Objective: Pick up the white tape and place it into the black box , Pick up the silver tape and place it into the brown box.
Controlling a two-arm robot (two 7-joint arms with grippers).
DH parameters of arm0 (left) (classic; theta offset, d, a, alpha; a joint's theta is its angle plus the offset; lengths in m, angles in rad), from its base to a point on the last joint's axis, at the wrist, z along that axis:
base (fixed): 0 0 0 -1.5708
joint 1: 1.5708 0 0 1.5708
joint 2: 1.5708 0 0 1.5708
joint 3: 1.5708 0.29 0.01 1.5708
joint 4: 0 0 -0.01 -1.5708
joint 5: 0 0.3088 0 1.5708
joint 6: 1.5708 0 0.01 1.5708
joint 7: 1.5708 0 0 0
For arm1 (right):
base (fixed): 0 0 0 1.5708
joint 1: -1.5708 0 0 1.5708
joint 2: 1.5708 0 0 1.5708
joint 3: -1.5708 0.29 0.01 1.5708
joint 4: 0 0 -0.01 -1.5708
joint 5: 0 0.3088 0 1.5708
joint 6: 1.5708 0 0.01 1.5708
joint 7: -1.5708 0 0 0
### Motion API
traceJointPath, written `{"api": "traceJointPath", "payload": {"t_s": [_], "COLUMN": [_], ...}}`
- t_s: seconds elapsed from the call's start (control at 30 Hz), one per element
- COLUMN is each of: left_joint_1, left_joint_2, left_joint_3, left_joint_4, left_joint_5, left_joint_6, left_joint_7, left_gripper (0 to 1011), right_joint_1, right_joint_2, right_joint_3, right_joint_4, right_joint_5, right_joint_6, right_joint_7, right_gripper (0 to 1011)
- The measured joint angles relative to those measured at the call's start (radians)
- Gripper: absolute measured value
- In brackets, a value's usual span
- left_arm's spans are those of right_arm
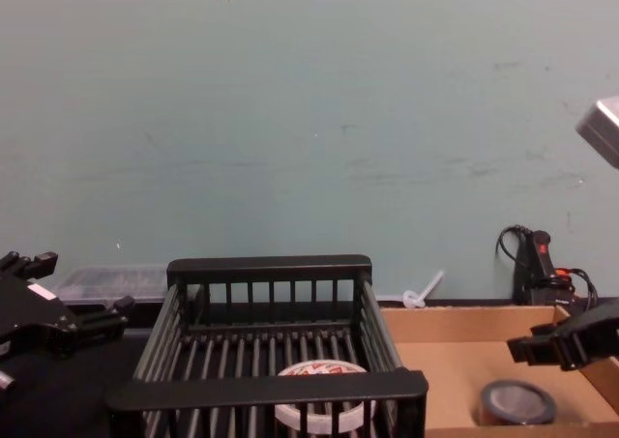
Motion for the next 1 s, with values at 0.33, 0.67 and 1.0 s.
{"api": "traceJointPath", "payload": {"t_s": [0.33,0.67,1.0], "left_joint_1": [0.000,0.000,0.000], "left_joint_2": [0.000,0.000,0.000], "left_joint_3": [0.000,0.000,0.000], "left_joint_4": [0.000,0.000,0.000], "left_joint_5": [0.000,0.000,0.000], "left_joint_6": [0.000,0.000,0.000], "left_joint_7": [0.000,0.000,0.000], "left_gripper": [1002,1001,1001], "right_joint_1": [-0.001,-0.001,-0.001], "right_joint_2": [0.001,0.001,0.001], "right_joint_3": [-0.001,-0.001,-0.001], "right_joint_4": [-0.001,-0.002,-0.002], "right_joint_5": [0.000,0.001,0.001], "right_joint_6": [0.000,0.000,0.000], "right_joint_7": [0.001,0.001,0.001], "right_gripper": [638,916,1003]}}
